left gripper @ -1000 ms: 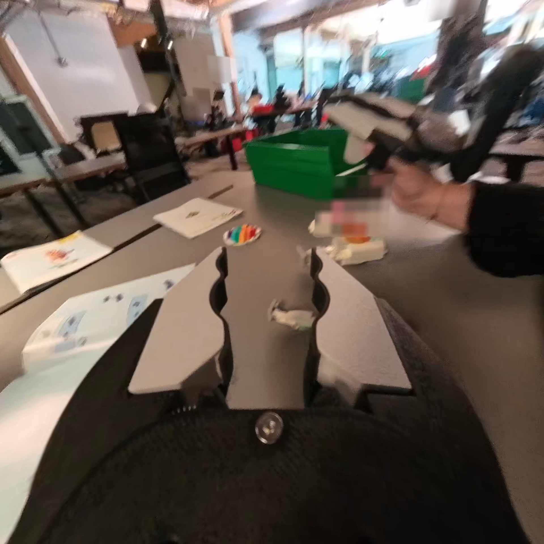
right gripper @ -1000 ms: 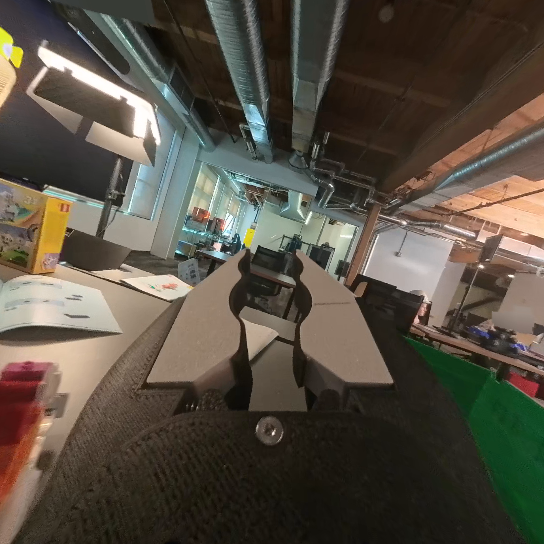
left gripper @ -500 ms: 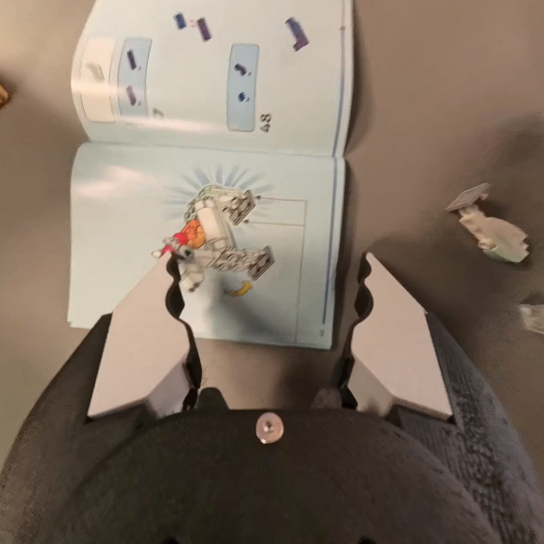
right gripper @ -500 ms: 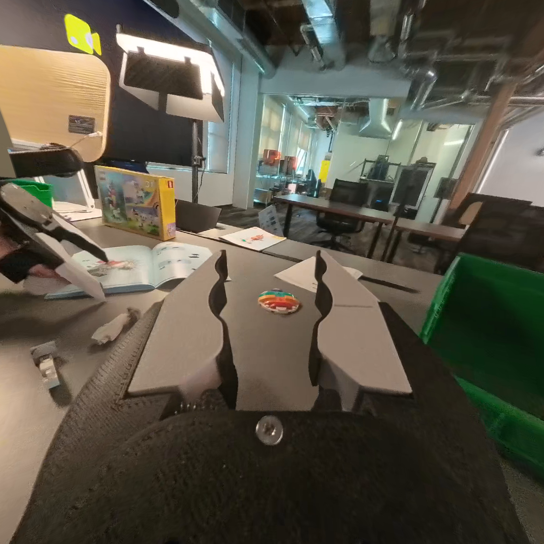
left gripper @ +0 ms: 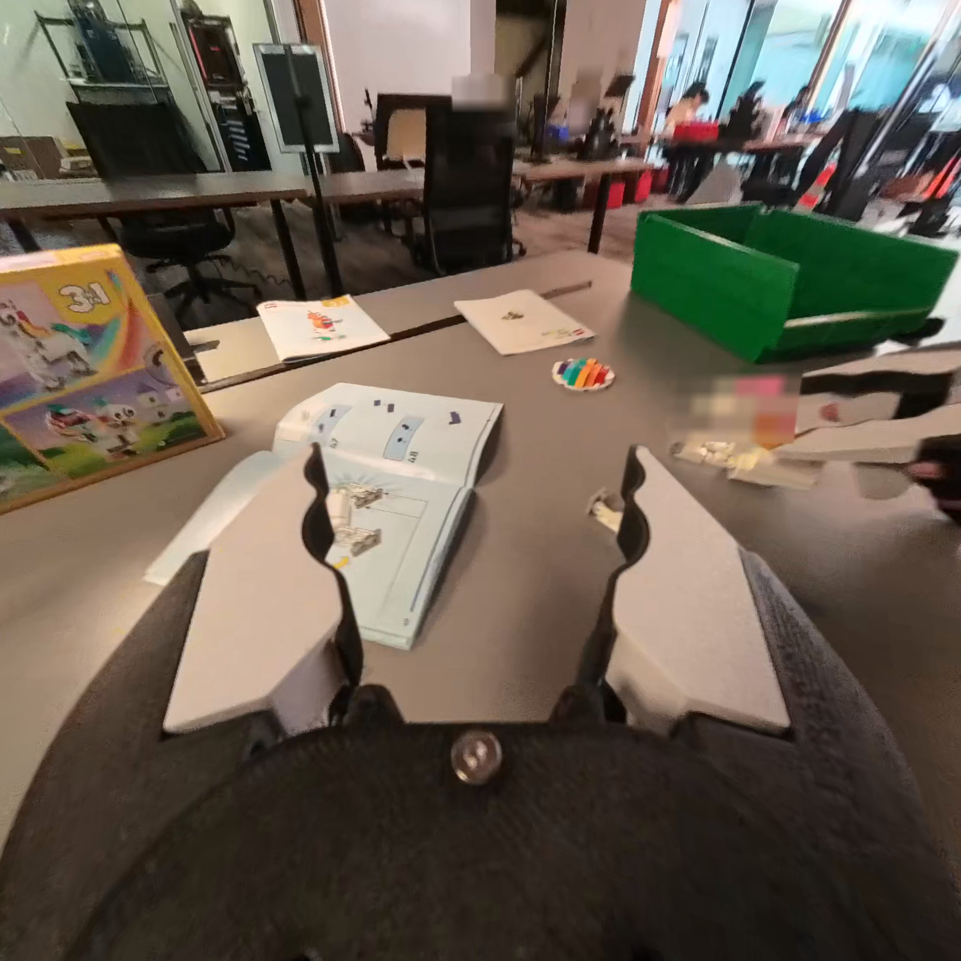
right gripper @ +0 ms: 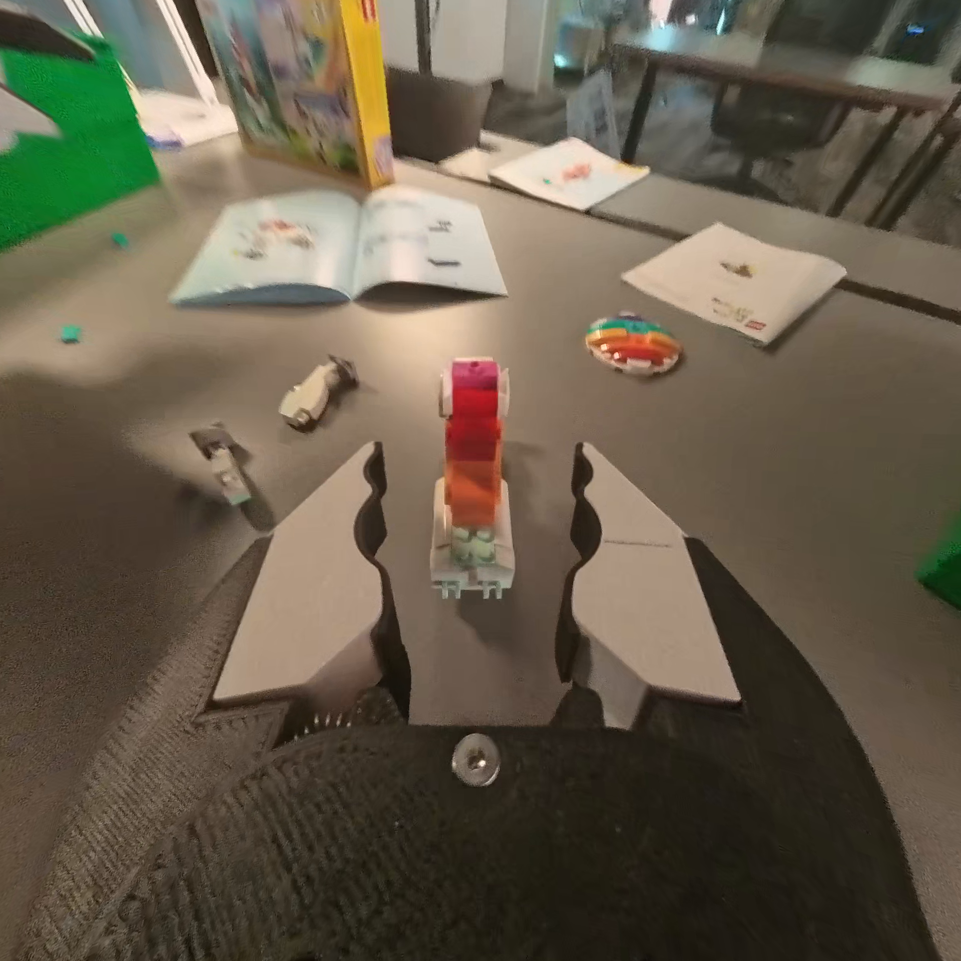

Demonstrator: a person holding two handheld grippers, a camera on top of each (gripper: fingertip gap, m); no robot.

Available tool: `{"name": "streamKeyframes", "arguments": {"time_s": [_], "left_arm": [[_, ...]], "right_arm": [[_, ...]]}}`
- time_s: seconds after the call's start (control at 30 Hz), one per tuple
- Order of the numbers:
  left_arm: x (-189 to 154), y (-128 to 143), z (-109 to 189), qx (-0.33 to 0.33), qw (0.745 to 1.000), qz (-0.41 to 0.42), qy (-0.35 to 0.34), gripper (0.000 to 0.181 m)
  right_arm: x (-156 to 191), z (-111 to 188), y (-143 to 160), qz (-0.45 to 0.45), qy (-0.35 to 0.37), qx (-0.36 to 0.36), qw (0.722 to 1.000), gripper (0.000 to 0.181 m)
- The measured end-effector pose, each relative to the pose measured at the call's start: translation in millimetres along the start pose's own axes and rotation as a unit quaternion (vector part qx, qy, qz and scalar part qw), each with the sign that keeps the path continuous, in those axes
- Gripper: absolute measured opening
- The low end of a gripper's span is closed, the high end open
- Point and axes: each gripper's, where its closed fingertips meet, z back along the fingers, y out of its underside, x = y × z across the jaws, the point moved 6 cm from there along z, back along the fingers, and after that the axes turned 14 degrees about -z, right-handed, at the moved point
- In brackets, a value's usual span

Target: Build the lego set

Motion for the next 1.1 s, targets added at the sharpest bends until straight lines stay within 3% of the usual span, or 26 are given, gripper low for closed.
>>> {"name": "streamKeyframes", "arguments": {"time_s": [0.13, 0.23, 0.4, 0.5, 0.67, 0.73, 0.8, 0.97, 1.1], "left_arm": [[-12.2, 9.3, 3.8, -0.003, 0.999, 0.027, 0.023, 0.111], [-12.9, 9.1, 5.0, -0.009, 0.998, 0.031, 0.05, 0.105], [-25.4, 4.2, -14.8, 0.029, 0.987, -0.038, 0.155, 0.099], [-35.0, 6.3, -33.3, 0.034, 0.978, -0.076, 0.192, 0.1], [-54.9, 2.5, -43.1, -0.09, 0.972, -0.072, 0.203, 0.088], [-71.7, 1.2, -38.3, -0.113, 0.966, -0.078, 0.22, 0.089], [-83.6, 0.9, -34.9, -0.127, 0.961, -0.105, 0.224, 0.089], [-87.3, 1.2, -40.0, -0.144, 0.957, -0.134, 0.212, 0.084], [-81.2, -4.8, -43.8, -0.155, 0.96, -0.089, 0.217, 0.084]], "right_arm": [[2.9, -15.4, 3.2, 0.007, 0.007, 0.042, 0.999, 0.054], [2.3, -22.3, 3.6, 0.027, 0.008, 0.057, 0.998, 0.024], [-8.8, -41.5, -7.5, 0.059, -0.054, 0.085, 0.993, 0.023], [-14.3, -57.3, -13.5, 0.075, -0.147, 0.089, 0.982, 0.023], [-15.5, -68.6, -17.1, 0.137, -0.266, 0.107, 0.948, 0.024], [-18.8, -67.9, -17.5, 0.112, -0.291, 0.121, 0.942, 0.047], [-23.6, -61.0, -22.2, 0.083, -0.304, 0.1, 0.944, 0.063], [-38.3, -38.4, -36.5, 0.069, -0.275, 0.001, 0.959, 0.064], [-40.7, -19.0, -54.4, 0.065, -0.224, -0.163, 0.959, 0.057]]}}
